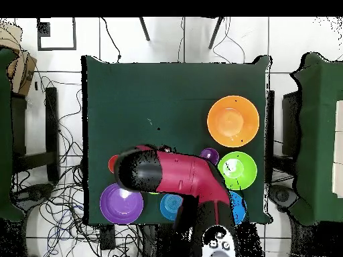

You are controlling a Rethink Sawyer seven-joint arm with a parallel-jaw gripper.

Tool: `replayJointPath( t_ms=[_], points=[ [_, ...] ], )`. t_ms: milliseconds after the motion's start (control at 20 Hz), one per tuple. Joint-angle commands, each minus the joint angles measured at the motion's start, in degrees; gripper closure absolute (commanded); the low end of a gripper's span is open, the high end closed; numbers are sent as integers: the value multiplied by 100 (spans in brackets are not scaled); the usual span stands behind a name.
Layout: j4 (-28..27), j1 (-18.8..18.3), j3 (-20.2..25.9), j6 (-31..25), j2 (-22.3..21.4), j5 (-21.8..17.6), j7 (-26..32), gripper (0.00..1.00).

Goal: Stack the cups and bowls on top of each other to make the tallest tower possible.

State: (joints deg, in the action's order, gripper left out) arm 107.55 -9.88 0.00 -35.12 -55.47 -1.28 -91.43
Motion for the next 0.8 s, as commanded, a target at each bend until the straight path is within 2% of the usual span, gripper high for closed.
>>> replayJointPath(
  t_ms=[50,350,800],
  points=[
    [-1037,-164,673,-808,659,-508,468,0],
    [-1088,-64,672,-899,787,-484,369,0],
    [-990,10,860,-422,1119,-314,195,0]
  ],
)
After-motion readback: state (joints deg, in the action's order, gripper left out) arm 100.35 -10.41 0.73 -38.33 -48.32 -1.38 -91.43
